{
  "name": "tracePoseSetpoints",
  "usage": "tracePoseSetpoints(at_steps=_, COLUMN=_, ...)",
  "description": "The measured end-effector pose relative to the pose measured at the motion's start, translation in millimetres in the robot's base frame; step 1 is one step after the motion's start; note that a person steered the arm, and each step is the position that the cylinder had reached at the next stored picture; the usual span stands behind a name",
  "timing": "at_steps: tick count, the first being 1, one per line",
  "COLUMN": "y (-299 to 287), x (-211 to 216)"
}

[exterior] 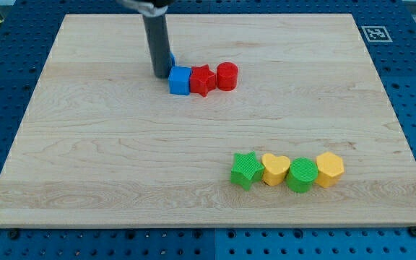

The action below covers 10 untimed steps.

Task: Move your arm towards bottom center

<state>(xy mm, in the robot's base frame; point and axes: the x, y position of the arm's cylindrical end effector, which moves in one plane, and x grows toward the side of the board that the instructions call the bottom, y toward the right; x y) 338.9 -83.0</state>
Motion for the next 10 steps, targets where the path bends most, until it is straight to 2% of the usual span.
tracePoseSetpoints(at_steps=1, y=-3, x=-40)
tracePoseSetpoints(at_steps=2, y=4, x=-47)
tracePoseSetpoints(at_steps=3, y=43, x=-50)
tracePoseSetpoints(at_steps=4, y=48, x=-72)
tracePoseSetpoints(at_steps=6, y=-52, x=-77)
tracePoseSetpoints(at_steps=8, y=10, x=-73)
tracePoseSetpoints(at_steps=9, y=-2, x=-65)
tracePoseSetpoints(at_steps=10, y=-40, x=-58)
